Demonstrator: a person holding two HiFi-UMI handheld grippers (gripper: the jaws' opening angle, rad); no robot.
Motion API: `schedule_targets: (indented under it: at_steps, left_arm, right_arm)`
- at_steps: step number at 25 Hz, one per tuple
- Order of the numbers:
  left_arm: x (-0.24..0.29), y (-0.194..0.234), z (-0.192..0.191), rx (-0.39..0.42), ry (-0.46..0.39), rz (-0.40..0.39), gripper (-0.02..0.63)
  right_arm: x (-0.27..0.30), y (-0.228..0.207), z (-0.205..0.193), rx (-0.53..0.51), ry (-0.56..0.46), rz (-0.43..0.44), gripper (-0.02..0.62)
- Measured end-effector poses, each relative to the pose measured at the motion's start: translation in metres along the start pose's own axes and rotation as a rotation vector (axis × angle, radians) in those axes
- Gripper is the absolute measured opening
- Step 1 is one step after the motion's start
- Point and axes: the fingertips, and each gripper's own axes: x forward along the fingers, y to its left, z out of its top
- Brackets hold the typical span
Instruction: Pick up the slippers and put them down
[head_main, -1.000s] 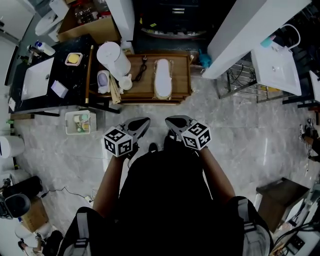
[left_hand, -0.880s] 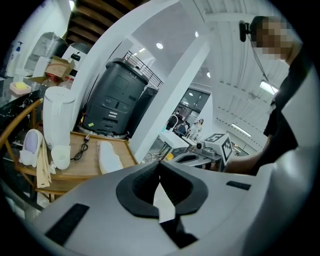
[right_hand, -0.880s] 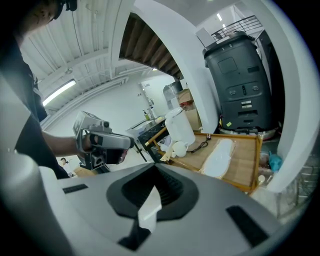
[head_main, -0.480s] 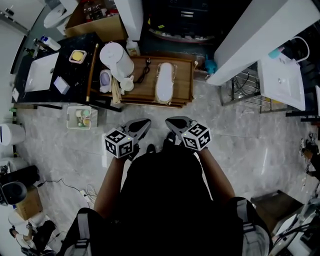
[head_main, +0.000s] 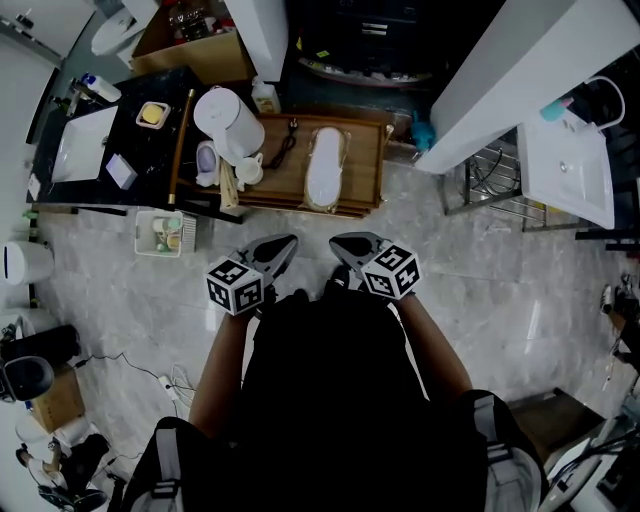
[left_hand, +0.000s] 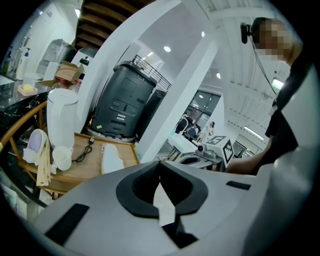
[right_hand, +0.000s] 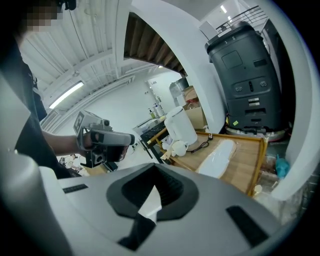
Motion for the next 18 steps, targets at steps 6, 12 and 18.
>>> schedule_targets:
  at_steps: [6,12,18]
  left_arm:
    - [0.008,-0.004,0.006,0.011,-0.008,0.002,0.012]
    - [0.012,0.000,0.005,0.002,0.000,0.005,0.012]
    - [0.013,0.008,0.009,-0.006,0.000,-0.007,0.012]
  right_arm:
    - [-0.005,-0.011,0.006,-0.016,-0.003,-0.001,0.008]
    - [-0.002,-0.016,0.009,-0.012,-0.004,0.004,0.008]
    - [0.004,-0.017,0.008,0.001,0.009,-0.001,0.008]
